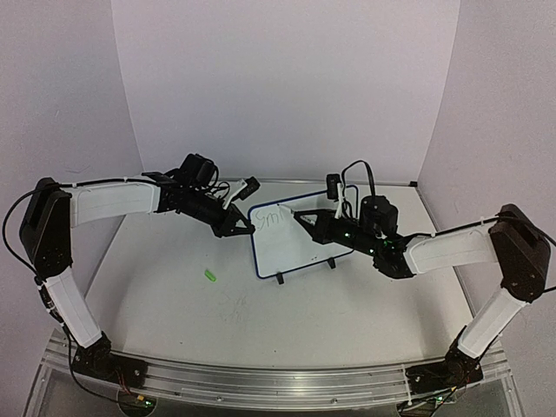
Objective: Write a sentence on the whiteboard
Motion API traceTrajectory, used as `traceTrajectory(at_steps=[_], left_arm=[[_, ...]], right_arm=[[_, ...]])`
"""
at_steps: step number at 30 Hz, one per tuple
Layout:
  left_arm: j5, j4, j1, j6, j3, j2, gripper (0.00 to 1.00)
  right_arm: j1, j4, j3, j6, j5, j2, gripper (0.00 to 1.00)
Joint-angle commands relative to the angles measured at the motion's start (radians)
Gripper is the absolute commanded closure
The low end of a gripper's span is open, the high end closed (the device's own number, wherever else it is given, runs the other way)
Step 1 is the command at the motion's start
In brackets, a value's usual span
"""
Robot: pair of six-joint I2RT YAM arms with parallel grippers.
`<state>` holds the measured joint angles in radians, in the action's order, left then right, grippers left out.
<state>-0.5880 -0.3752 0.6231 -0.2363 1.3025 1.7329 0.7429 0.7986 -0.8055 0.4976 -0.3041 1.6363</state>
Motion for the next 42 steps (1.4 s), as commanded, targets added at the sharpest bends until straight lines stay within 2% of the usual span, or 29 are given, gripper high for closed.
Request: traceTrajectory(at_steps=[1,18,29,42], left_arm=[[0.048,-0.062,0.009,-0.035,0.007,0.007,1.0],[0.049,-0.064,0.01,-0.037,0.008,0.004,1.0],[0.055,-0.064,0.01,-0.03,0.011,0.007,1.0],[0.058,-0.065,0.01,-0.031,0.009,0.004,1.0]], right_arm=[[0.004,0.024,0.013,-0.009,0.031,-0.003,1.0],[0.003,0.025,0.007,-0.005,0.045,0.007,1.0],[0.003,0.049,0.103,-0.012,0.055,-0.104,1.0],[0.003,0.048,0.038,-0.032,0.074,-0.052,1.0]])
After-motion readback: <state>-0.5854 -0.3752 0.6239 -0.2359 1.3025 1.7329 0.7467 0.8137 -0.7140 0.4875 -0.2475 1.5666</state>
